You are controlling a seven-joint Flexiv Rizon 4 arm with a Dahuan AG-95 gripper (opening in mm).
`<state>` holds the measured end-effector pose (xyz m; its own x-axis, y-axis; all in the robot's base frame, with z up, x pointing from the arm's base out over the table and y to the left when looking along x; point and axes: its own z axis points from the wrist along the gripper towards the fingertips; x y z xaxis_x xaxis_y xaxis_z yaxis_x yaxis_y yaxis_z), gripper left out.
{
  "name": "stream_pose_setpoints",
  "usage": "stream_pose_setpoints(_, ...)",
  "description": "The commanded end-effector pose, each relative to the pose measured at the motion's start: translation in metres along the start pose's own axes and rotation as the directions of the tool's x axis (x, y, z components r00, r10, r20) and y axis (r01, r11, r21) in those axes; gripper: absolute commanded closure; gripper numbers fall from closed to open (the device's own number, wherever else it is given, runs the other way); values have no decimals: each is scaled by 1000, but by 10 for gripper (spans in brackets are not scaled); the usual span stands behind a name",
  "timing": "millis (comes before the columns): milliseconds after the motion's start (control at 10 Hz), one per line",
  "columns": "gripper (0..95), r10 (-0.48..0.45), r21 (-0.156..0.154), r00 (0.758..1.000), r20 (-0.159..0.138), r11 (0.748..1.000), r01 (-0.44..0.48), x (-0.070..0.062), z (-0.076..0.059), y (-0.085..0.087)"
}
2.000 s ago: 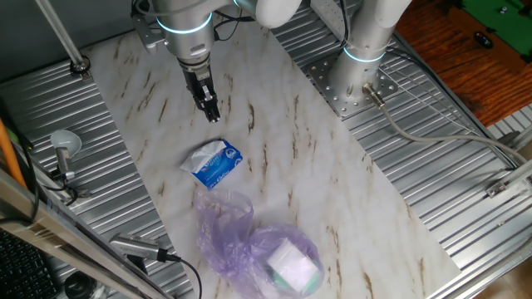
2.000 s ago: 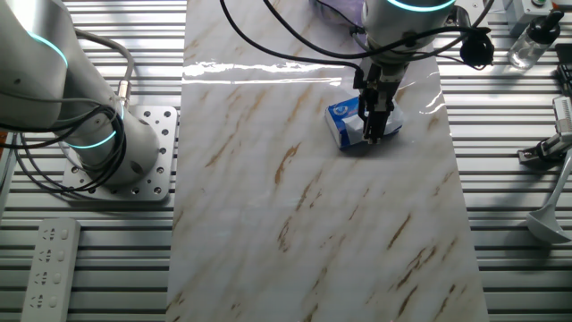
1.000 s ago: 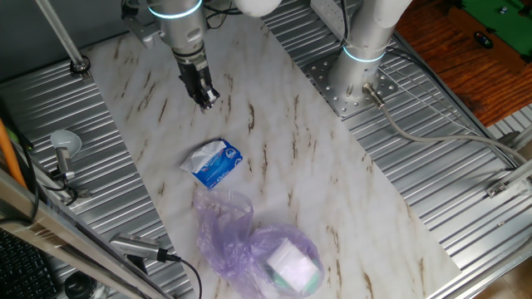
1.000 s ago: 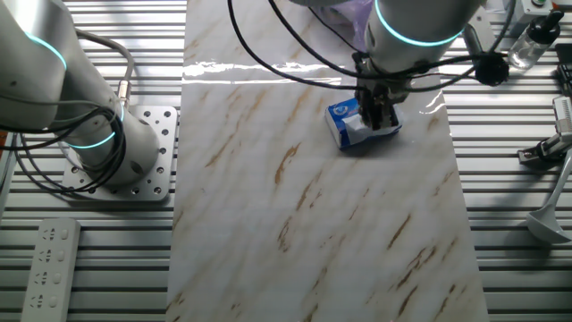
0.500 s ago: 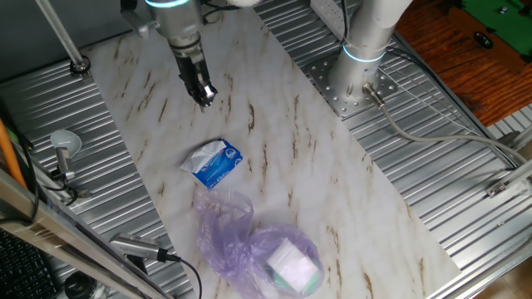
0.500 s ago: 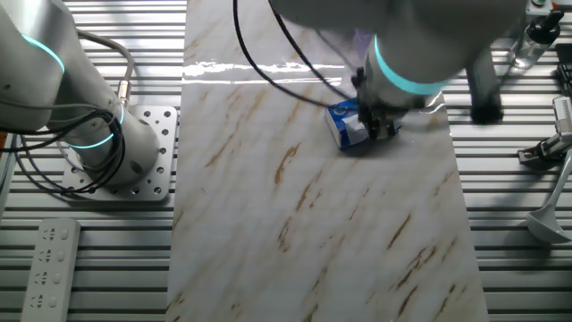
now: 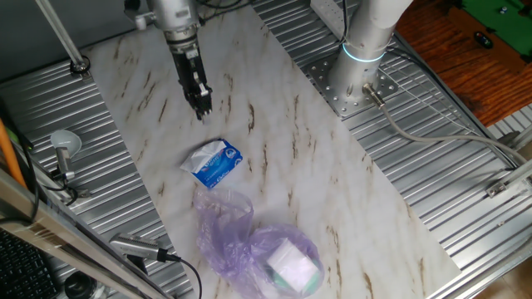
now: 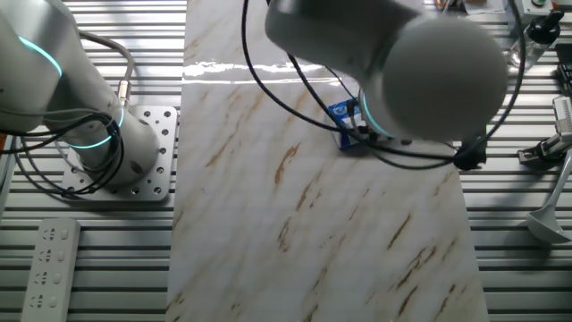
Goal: Pick up a bag of things
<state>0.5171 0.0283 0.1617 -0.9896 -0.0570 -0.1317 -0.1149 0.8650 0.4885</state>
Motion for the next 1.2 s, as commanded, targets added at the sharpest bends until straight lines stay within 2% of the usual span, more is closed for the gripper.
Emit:
stream_pose_setpoints(100,380,7,-56,1000,18,998,-6,-5,18,17)
stream_pose_setpoints(300,380,8,-81,1000,8,997,-7,-7,18,17)
stream_pose_setpoints(700,380,-16,-76,1000,-22,997,14,-7,18,17)
stream_pose_setpoints(900,380,-10,-75,999,-31,997,7,-7,18,17)
stream_pose_setpoints(1100,380,39,-72,998,-51,996,-43,-7,18,17)
stream_pose_setpoints(1200,380,32,-69,998,-61,997,-37,-7,18,17)
